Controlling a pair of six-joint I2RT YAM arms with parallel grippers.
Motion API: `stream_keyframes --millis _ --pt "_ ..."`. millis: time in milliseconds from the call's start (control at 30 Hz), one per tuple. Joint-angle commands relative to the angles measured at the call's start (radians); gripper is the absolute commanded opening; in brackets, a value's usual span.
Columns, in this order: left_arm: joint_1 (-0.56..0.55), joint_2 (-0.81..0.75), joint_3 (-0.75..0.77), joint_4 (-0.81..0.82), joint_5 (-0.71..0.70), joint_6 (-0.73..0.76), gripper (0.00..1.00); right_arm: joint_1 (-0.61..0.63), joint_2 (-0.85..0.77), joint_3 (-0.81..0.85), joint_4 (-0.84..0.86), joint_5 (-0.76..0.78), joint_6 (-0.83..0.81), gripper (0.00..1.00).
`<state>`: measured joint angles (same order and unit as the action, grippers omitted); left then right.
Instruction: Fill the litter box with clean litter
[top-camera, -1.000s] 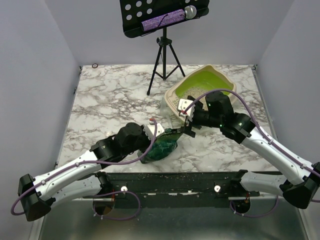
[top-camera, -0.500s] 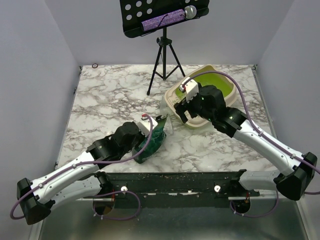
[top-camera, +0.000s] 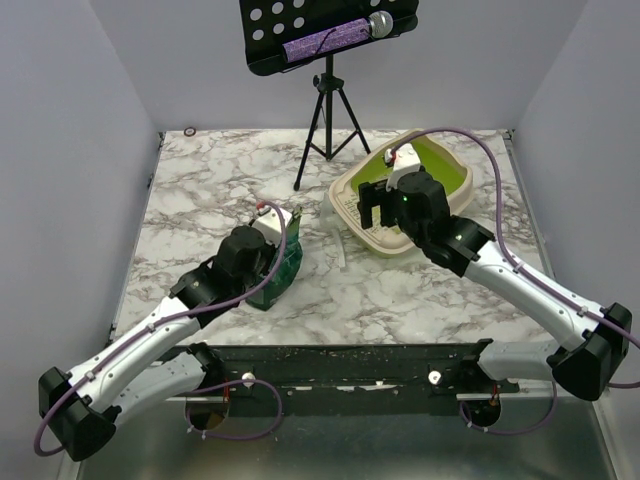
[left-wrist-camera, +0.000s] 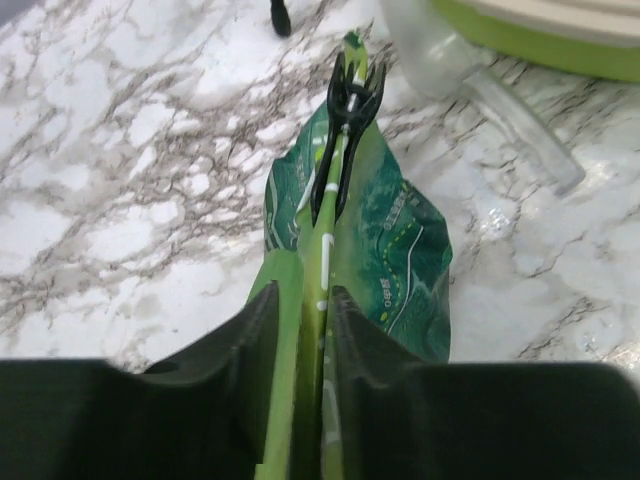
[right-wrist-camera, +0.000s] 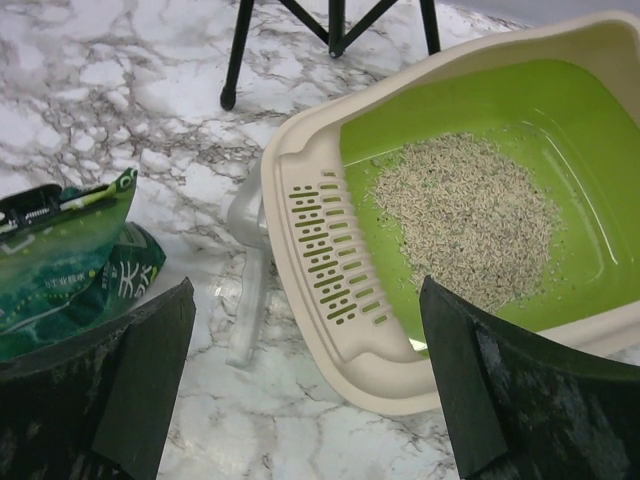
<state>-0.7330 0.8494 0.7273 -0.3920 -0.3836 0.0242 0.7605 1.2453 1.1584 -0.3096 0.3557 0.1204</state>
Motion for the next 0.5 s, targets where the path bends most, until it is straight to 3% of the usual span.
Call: stream_keyframes --millis 0,167,233,467 --pt "0.001 -0.018 0.058 0.093 0.106 -0.087 0.46 0.007 -0.014 -0.031 0.058 0.129 0.145 1.00" --pt "0.001 -0.056 0.095 0.088 0.127 -0.107 0.75 0.007 0.005 -0.025 0.047 0.152 0.165 1.00" --pt "0.000 -0.079 0.113 0.090 0.117 -0.107 0.99 0.007 0.005 -0.014 0.034 0.161 0.163 1.00" --pt "0.001 -0.096 0.188 0.044 -0.035 -0.109 0.99 0.007 -0.020 0.040 -0.076 0.249 0.185 1.00"
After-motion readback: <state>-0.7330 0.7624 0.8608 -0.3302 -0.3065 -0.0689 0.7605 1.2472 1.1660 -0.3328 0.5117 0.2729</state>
